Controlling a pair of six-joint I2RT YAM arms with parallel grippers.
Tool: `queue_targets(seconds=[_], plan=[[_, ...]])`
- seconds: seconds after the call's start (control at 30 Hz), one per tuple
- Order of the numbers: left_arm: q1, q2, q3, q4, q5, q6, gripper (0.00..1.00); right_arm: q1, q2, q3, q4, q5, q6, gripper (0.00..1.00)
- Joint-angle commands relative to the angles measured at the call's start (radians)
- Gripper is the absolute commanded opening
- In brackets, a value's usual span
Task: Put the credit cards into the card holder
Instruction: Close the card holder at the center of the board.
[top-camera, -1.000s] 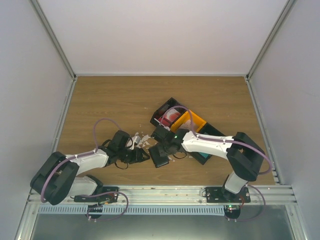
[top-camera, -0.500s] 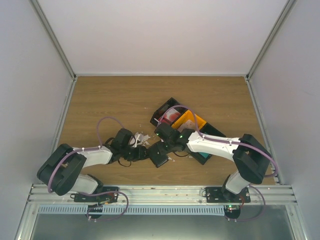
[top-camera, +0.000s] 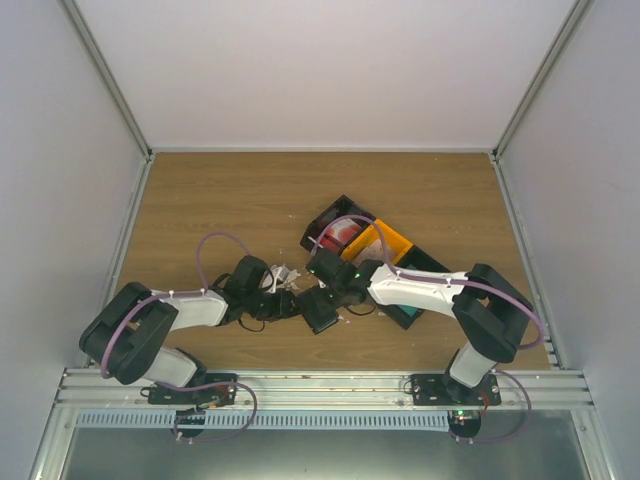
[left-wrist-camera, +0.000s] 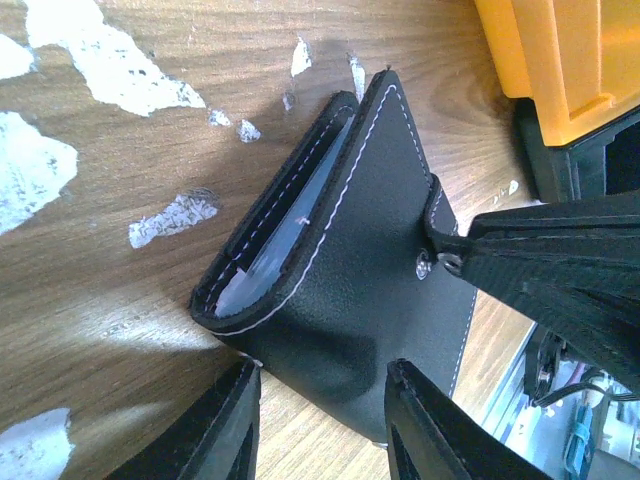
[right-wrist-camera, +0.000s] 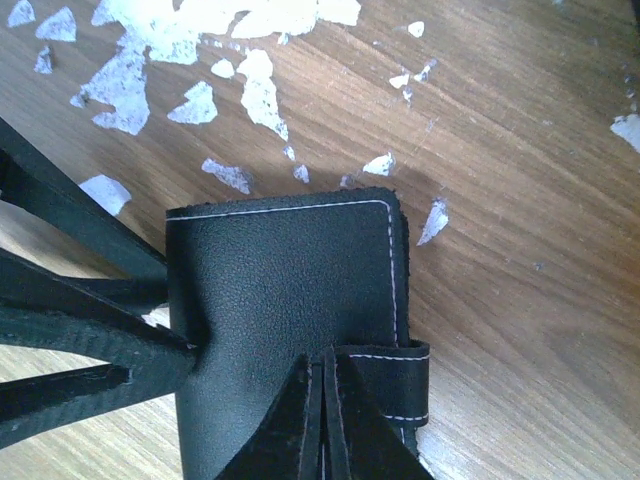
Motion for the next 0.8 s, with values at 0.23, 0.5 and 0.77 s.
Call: queue_targets(seconds=[0.23,0.5,0.77], plan=[[-0.015,0.027,0.002,0.003,-0.033,0.008,0.38,0.015,0.053,-0.027,0.045,0.006,-0.023,0.01],[-0.016,0.032,0.002,0.005,-0.036,0.008,0.37,0.044,0.053,-0.016,0.001,0.045,-0.071,0.01],[-0.016,0.063,0.012,0.012,-0.06,0.013,0.34,0.083,0.072,-0.011,-0.02,0.067,-0.14,0.01]])
